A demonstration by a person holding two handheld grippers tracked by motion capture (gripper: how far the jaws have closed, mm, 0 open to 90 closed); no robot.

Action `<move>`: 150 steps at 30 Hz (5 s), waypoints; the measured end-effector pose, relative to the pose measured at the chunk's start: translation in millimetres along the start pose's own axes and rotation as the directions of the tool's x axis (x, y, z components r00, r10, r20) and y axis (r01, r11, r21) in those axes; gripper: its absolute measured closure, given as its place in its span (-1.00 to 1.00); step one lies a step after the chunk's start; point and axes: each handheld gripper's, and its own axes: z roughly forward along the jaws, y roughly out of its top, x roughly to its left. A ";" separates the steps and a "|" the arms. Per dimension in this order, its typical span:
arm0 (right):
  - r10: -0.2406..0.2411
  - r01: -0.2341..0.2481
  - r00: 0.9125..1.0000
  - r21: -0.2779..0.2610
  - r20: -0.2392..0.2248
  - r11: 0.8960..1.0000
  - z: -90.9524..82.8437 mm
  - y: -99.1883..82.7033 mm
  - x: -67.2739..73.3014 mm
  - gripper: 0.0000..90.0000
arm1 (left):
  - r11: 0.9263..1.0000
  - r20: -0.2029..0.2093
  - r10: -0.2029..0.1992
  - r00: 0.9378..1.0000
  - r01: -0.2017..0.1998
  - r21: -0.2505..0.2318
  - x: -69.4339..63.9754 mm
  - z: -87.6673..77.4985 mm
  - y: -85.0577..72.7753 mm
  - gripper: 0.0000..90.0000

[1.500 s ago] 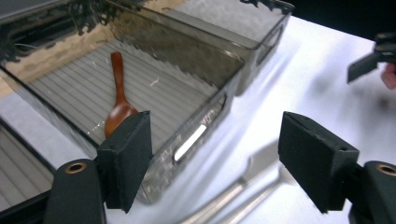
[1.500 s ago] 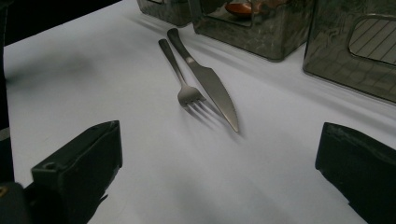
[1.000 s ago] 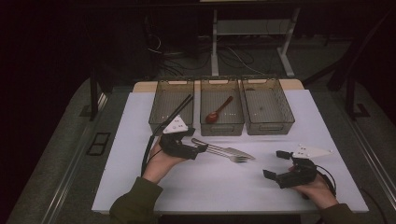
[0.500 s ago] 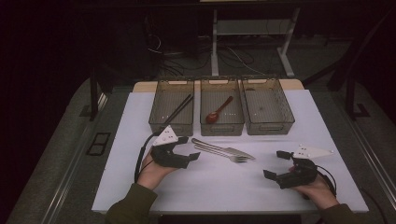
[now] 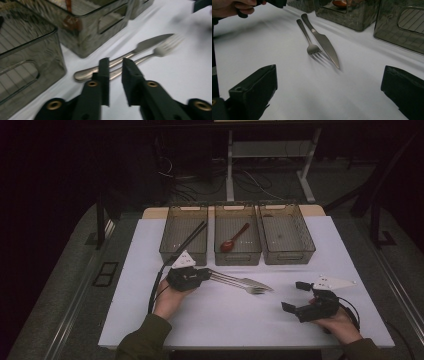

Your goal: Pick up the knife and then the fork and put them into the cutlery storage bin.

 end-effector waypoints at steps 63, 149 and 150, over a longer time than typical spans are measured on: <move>0.000 0.000 1.000 -0.002 0.003 1.000 -2.9 -0.1 -0.9 -1.00 | 0.964 0.081 0.107 0.991 -0.123 0.236 -3.2 48.6 6.7 0.98; 0.096 -0.111 0.985 -0.104 -0.146 0.988 25.8 68.9 14.4 -0.21 | 0.993 0.174 0.119 0.978 -0.118 -0.018 -82.4 36.2 30.8 0.88; 0.099 -0.115 0.983 -0.101 -0.153 0.988 29.3 71.9 15.5 -0.16 | 0.993 0.170 0.121 0.978 -0.119 -0.020 -82.6 36.1 31.2 0.88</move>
